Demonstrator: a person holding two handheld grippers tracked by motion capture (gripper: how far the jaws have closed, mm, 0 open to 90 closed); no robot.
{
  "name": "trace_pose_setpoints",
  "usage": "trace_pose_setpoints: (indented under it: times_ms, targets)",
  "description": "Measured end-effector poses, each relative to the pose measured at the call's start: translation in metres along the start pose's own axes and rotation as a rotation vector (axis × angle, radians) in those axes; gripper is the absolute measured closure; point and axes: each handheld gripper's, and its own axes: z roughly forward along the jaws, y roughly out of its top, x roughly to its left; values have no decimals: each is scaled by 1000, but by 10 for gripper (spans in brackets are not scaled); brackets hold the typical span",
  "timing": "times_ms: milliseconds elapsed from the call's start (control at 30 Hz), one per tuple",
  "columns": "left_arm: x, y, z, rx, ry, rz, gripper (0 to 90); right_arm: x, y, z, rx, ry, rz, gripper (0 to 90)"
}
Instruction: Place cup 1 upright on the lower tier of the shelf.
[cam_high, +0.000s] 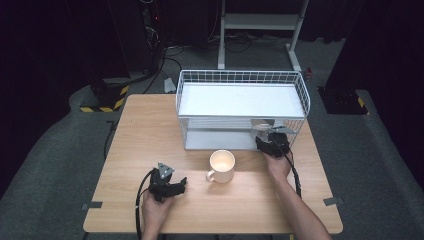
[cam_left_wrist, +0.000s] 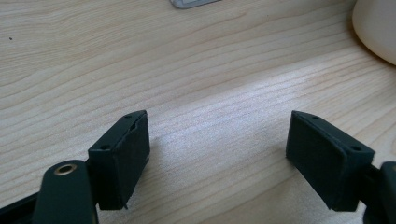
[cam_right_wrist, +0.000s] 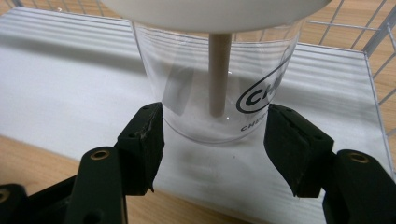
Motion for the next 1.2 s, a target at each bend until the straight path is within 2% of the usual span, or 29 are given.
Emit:
trace_pose_setpoints:
  times_ms: [100, 133, 200, 400, 467, 533, 767, 867, 900, 1000, 1033, 1200]
  targets:
    - [0, 0, 0, 0, 0, 0, 218, -2, 1, 2, -8, -6, -12, 392]
    - [0, 0, 0, 0, 0, 0, 218, -1, 1, 4, 6, -5, 14, 389]
    - [0, 0, 0, 0, 0, 0, 218, -1, 2, 5, 7, -8, 21, 389]
    - [0, 0, 0, 1, 0, 0, 218, -1, 9, 8, 11, -12, 13, 413]
    - [0, 0, 0, 1, 0, 0, 218, -2, 9, 8, 4, -13, 1, 425]
    - [0, 0, 0, 0, 0, 0, 218, -2, 9, 9, 3, -19, 11, 432]
    - [0, 0, 0, 0, -1, 0, 218, -5, 8, 14, 3, -16, -7, 442]
    - [0, 0, 0, 0, -1, 0, 218, -5, 7, 15, 13, -14, 10, 445]
    - [0, 0, 0, 0, -1, 0, 218, -6, 7, 15, 14, -15, -2, 445]
    - [0, 0, 0, 0, 0, 0, 218, -5, 6, 14, 17, -16, -1, 414]
    - [0, 0, 0, 1, -1, 0, 218, -6, 6, 14, 16, -19, -17, 394]
    - [0, 0, 0, 1, -1, 1, 218, -7, 8, 5, 11, -7, 6, 322]
